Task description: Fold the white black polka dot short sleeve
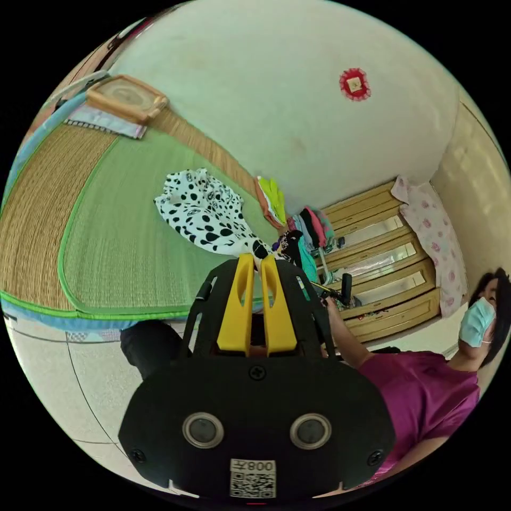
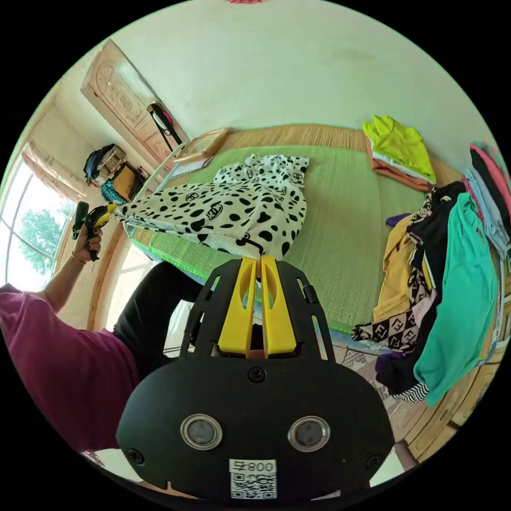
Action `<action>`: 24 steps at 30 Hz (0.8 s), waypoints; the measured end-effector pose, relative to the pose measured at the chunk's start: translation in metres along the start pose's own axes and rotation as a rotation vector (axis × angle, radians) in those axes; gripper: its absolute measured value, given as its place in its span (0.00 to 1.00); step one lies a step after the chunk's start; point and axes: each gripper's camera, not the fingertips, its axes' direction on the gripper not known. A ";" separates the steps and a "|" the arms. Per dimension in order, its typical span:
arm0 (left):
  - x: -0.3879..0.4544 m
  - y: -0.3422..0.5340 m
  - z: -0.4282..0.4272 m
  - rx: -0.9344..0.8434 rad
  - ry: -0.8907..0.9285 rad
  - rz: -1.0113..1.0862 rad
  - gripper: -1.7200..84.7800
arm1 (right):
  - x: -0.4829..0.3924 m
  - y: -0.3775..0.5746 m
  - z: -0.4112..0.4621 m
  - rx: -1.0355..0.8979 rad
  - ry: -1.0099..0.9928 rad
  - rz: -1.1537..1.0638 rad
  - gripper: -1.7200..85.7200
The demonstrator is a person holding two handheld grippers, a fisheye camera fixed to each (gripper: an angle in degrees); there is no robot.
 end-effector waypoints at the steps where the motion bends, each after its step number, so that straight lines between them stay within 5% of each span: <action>1: -0.021 0.006 0.002 -0.023 -0.006 -0.068 0.04 | 0.002 0.001 0.009 -0.032 0.000 0.007 0.04; 5: -0.057 -0.018 0.001 -0.032 -0.019 -0.177 0.04 | 0.014 -0.028 0.049 -0.160 0.002 0.043 0.03; 10: -0.028 -0.119 -0.019 0.066 -0.033 -0.090 0.04 | 0.030 -0.125 0.025 -0.098 0.051 0.047 0.03; 17: 0.151 -0.268 -0.112 0.293 -0.036 0.373 0.05 | 0.020 -0.287 -0.173 0.302 0.135 -0.021 0.03; 24: 0.239 -0.243 -0.202 0.404 -0.013 0.668 0.05 | -0.018 -0.255 -0.313 0.612 0.141 -0.184 0.04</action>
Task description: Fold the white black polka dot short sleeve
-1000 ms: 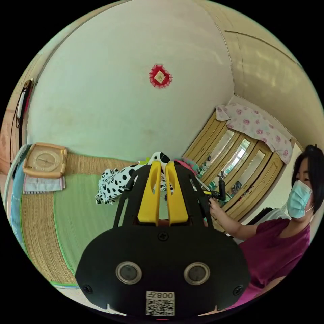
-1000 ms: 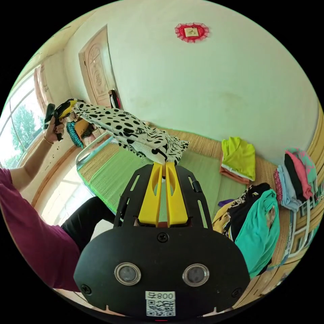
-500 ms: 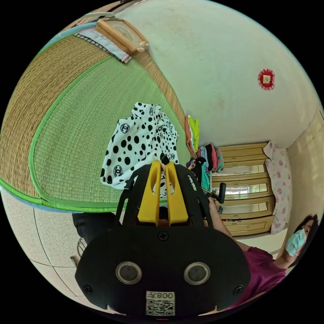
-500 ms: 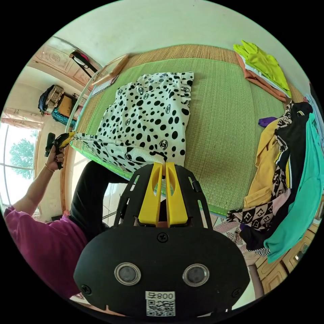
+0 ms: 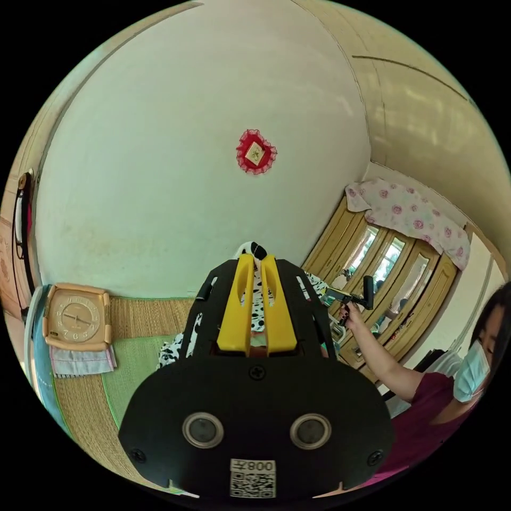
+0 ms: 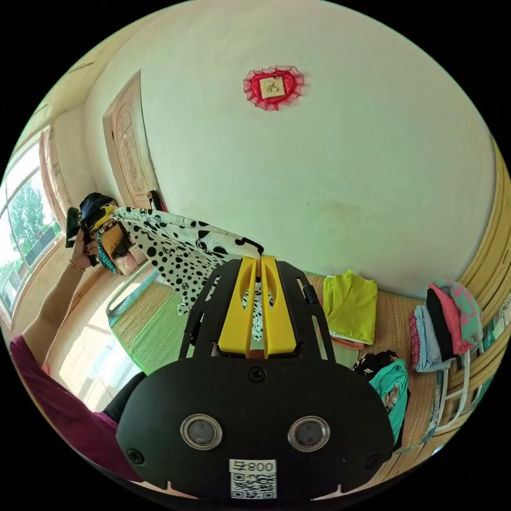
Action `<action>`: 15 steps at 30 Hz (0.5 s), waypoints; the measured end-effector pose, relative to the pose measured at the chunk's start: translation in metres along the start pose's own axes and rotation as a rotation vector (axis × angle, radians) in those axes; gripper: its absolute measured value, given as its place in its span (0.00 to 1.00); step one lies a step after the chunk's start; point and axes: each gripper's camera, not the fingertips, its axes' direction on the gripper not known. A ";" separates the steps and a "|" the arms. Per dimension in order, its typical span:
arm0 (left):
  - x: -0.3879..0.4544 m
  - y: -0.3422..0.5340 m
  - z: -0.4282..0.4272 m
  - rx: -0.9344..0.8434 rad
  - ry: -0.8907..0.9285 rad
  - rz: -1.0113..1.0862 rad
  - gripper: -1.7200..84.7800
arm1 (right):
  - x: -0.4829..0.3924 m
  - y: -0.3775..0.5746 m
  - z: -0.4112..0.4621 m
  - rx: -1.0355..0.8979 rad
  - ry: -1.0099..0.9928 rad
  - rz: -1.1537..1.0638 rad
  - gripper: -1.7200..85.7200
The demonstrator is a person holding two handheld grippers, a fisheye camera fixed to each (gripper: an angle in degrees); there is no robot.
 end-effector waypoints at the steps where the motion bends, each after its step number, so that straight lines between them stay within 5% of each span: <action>1: 0.006 0.008 -0.015 0.000 -0.001 0.018 0.05 | 0.000 0.007 -0.006 0.009 -0.012 -0.003 0.04; 9: -0.015 0.164 -0.075 -0.283 -0.037 -0.058 0.05 | -0.001 0.202 0.029 -0.237 -0.135 0.051 0.04; 15: -0.095 0.343 -0.089 -0.564 -0.090 -0.463 0.04 | 0.023 0.383 0.124 -0.590 -0.258 0.332 0.04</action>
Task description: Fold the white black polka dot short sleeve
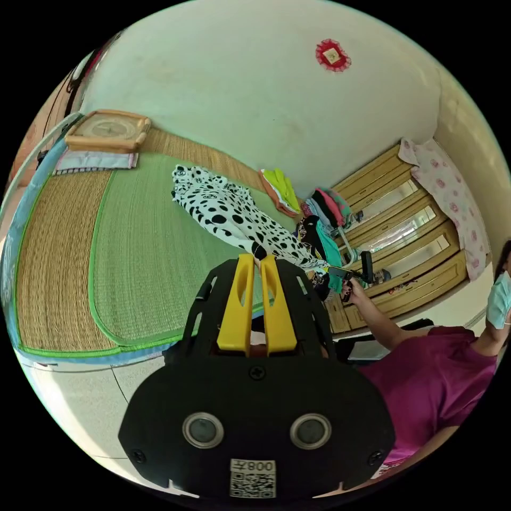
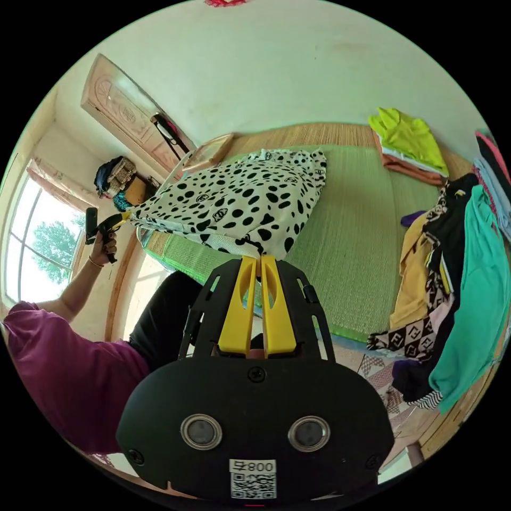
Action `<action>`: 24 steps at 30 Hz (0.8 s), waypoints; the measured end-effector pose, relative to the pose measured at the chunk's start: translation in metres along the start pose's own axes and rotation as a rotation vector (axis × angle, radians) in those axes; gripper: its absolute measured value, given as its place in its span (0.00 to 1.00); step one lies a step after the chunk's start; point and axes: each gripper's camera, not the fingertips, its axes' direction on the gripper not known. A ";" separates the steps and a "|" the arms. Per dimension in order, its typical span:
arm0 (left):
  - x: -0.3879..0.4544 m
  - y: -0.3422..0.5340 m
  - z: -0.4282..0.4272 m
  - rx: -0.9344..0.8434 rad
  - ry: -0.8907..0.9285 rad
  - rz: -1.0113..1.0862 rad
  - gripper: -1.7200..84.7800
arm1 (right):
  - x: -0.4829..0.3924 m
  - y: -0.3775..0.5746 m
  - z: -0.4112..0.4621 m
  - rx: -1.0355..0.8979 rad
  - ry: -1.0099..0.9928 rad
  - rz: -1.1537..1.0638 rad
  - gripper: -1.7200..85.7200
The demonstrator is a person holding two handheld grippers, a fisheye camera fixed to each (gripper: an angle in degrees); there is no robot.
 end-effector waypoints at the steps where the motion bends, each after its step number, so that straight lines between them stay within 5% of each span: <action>1: -0.024 0.017 0.012 -0.035 0.000 -0.080 0.04 | 0.009 0.006 0.013 -0.027 -0.016 0.026 0.04; 6: -0.080 0.062 0.027 -0.111 -0.028 -0.243 0.05 | 0.048 0.030 0.073 -0.201 -0.063 0.131 0.04; 24: -0.162 0.104 -0.017 -0.119 0.023 -0.323 0.05 | 0.126 0.029 0.066 -0.220 -0.162 0.197 0.04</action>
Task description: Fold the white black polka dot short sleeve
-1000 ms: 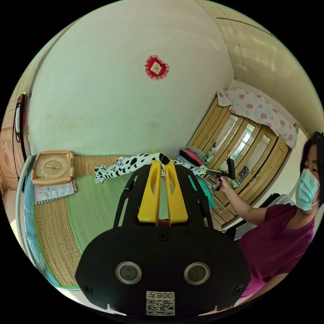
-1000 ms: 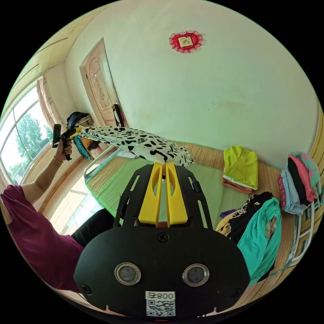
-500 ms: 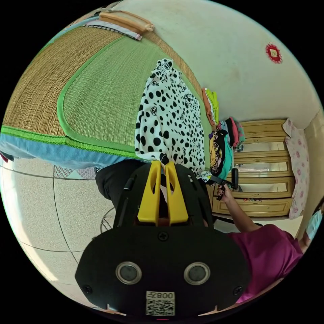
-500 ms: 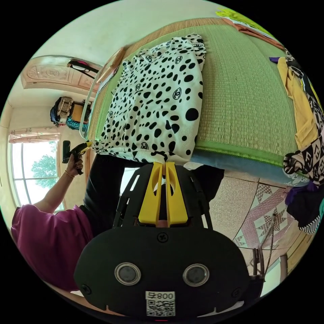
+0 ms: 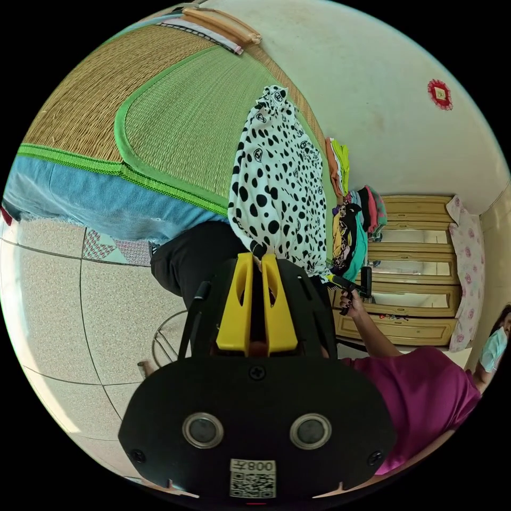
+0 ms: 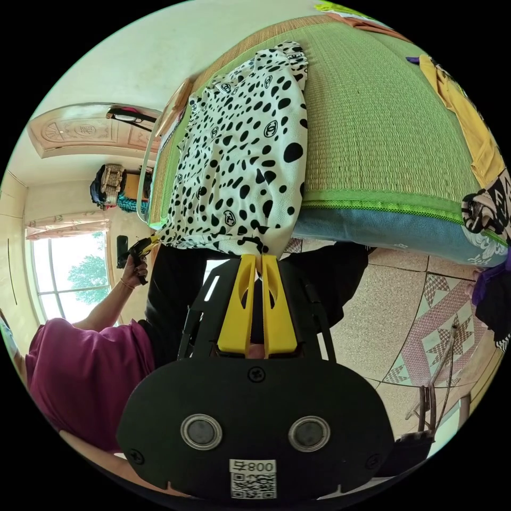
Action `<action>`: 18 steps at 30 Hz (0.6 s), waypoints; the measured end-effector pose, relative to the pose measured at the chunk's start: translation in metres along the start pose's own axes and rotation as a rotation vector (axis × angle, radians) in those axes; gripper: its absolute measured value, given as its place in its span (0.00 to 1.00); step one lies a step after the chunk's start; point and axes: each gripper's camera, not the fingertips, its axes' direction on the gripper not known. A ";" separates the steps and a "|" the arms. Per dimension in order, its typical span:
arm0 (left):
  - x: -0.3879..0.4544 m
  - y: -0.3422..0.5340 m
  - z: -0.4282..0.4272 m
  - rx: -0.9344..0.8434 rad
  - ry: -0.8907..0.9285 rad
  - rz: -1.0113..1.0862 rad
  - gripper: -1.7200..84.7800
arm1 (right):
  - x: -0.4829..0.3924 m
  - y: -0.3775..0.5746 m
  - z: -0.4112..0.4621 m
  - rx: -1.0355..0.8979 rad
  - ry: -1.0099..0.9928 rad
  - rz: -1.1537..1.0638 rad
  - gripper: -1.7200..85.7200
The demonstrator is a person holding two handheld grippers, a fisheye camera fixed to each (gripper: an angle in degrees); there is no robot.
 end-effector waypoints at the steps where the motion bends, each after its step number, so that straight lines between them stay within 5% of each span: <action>1: -0.003 0.001 -0.002 -0.006 -0.004 0.003 0.05 | 0.002 -0.001 -0.001 -0.001 0.000 -0.002 0.04; 10: -0.022 0.005 -0.035 0.035 -0.089 0.026 0.03 | 0.016 -0.015 -0.033 0.035 0.008 -0.010 0.04; 18: -0.003 -0.074 -0.015 0.044 -0.137 0.158 0.02 | 0.026 -0.021 -0.024 -0.071 0.080 0.009 0.04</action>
